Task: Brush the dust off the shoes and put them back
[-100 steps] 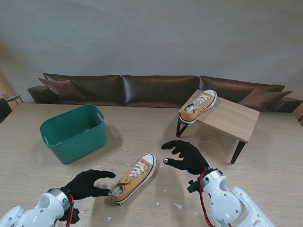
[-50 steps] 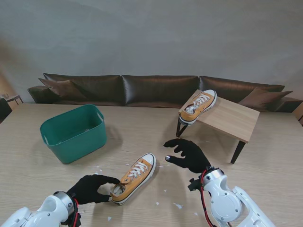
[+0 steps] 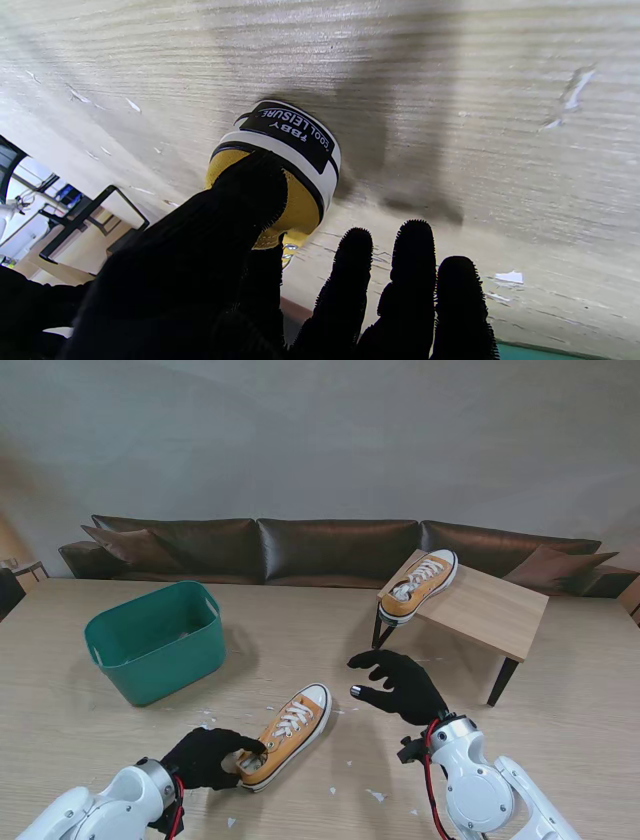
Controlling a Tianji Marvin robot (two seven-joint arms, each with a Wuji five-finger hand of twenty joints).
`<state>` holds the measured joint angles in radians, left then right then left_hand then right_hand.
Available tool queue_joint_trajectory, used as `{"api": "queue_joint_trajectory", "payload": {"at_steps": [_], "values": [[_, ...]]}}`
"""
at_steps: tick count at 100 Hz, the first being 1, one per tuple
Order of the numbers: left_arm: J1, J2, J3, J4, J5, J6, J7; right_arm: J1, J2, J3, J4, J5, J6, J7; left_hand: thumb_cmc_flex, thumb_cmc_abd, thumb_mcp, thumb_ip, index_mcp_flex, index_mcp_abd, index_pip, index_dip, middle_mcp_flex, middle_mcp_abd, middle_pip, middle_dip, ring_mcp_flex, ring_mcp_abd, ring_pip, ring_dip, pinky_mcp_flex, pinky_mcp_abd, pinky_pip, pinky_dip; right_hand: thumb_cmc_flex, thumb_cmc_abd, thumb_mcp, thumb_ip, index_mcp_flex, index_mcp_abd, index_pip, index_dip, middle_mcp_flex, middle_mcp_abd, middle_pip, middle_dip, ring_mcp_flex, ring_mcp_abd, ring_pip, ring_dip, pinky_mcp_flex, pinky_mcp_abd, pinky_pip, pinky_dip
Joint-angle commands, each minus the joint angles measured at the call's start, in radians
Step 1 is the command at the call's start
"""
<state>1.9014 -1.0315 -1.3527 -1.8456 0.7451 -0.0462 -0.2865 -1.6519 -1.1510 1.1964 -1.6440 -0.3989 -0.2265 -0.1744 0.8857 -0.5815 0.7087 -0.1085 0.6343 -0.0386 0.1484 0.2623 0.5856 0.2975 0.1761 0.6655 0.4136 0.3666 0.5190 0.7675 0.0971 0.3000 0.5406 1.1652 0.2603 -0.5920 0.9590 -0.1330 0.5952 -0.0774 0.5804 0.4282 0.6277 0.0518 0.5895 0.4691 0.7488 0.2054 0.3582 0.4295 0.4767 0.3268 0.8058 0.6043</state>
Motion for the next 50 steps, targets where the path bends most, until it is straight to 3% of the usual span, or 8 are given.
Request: {"api": "queue_joint_trajectory", "payload": {"at_steps": [1,5,9,18,21,24,30,50], "values": [[0.002,-0.002,0.009,0.006,0.01,-0.004,-0.017,-0.01,-0.003,0.0,-0.011,0.0,0.002,0.012,0.044,-0.013,0.048,0.008,0.167,-0.001,0.217,0.167,0.035,0.003,0.02,0.048,-0.002,0.009,0.055,0.035,-0.042,-0.029,0.181,0.005,-0.004,0.011,0.018,0.021,0.012,-0.003,-0.007,0.019,0.022,0.011,-0.01,-0.009,0.015,0.002,0.01,0.003,-0.218,0.015,-0.019,0.01],[0.0,-0.003,0.013,0.01,0.014,-0.007,-0.007,-0.01,-0.003,0.0,-0.012,0.0,0.002,0.012,0.084,-0.04,-0.001,-0.027,0.189,-0.001,0.286,0.288,0.057,0.0,0.041,0.078,0.015,0.011,0.09,0.055,-0.061,-0.037,0.326,-0.035,-0.004,0.011,0.018,0.021,0.013,-0.004,-0.007,0.019,0.022,0.011,-0.011,-0.009,0.015,0.002,0.01,0.003,-0.217,0.015,-0.019,0.01],[-0.004,-0.004,0.019,0.015,0.014,-0.006,0.002,-0.011,-0.003,0.001,-0.013,0.0,0.003,0.013,0.13,-0.053,-0.064,-0.025,0.195,0.005,0.373,0.355,0.079,-0.003,0.065,0.12,0.033,0.012,0.129,0.076,-0.069,-0.041,0.458,-0.113,-0.004,0.013,0.018,0.021,0.013,-0.003,-0.007,0.019,0.022,0.011,-0.011,-0.009,0.015,0.001,0.01,0.003,-0.218,0.015,-0.019,0.01],[-0.018,-0.01,0.041,0.04,0.015,-0.006,0.045,-0.012,-0.003,0.001,-0.014,0.003,0.004,0.016,0.162,-0.076,-0.08,-0.022,0.169,0.042,0.624,0.505,0.153,-0.012,0.15,0.219,0.107,0.016,0.233,0.119,-0.021,-0.036,0.641,-0.165,-0.004,0.013,0.019,0.021,0.012,-0.002,-0.007,0.019,0.024,0.013,-0.01,-0.009,0.015,0.002,0.011,0.003,-0.217,0.015,-0.019,0.01],[-0.023,-0.012,0.049,0.049,0.015,-0.004,0.059,-0.013,-0.002,0.001,-0.015,0.003,0.005,0.017,0.159,-0.08,-0.064,-0.026,0.158,0.06,0.733,0.541,0.19,-0.016,0.168,0.425,0.14,0.016,0.273,0.126,0.005,-0.031,0.694,-0.194,-0.004,0.014,0.019,0.021,0.012,-0.002,-0.007,0.019,0.024,0.012,-0.011,-0.009,0.016,0.002,0.011,0.003,-0.217,0.015,-0.019,0.011],[-0.029,-0.013,0.057,0.059,0.014,-0.004,0.073,-0.013,-0.002,0.002,-0.015,0.004,0.005,0.018,0.158,-0.084,-0.054,-0.027,0.158,0.077,0.816,0.576,0.228,-0.02,0.187,0.532,0.173,0.016,0.304,0.133,0.033,-0.024,0.729,-0.203,-0.004,0.014,0.019,0.021,0.013,-0.002,-0.007,0.019,0.024,0.012,-0.01,-0.009,0.016,0.002,0.011,0.004,-0.216,0.015,-0.019,0.011],[-0.043,-0.017,0.074,0.078,0.006,-0.005,0.096,-0.014,-0.002,0.002,-0.016,0.005,0.006,0.019,0.156,-0.097,-0.033,-0.031,0.155,0.108,0.937,0.589,0.304,-0.031,0.191,0.613,0.236,0.015,0.359,0.138,0.095,-0.009,0.775,-0.225,-0.004,0.016,0.02,0.021,0.012,-0.003,-0.008,0.019,0.023,0.013,-0.011,-0.01,0.016,0.003,0.011,0.003,-0.218,0.016,-0.019,0.01],[-0.093,-0.02,0.129,0.125,0.018,-0.006,0.132,-0.019,-0.002,0.006,-0.02,0.009,0.011,0.022,0.145,-0.133,0.019,-0.044,0.15,0.154,1.062,0.616,0.441,-0.08,0.195,0.661,0.355,-0.009,0.442,0.138,0.216,0.002,0.838,-0.244,-0.006,0.021,0.019,0.022,0.008,0.005,-0.009,0.018,0.022,0.015,-0.011,-0.01,0.015,0.004,0.011,0.003,-0.22,0.016,-0.021,0.01]]}}
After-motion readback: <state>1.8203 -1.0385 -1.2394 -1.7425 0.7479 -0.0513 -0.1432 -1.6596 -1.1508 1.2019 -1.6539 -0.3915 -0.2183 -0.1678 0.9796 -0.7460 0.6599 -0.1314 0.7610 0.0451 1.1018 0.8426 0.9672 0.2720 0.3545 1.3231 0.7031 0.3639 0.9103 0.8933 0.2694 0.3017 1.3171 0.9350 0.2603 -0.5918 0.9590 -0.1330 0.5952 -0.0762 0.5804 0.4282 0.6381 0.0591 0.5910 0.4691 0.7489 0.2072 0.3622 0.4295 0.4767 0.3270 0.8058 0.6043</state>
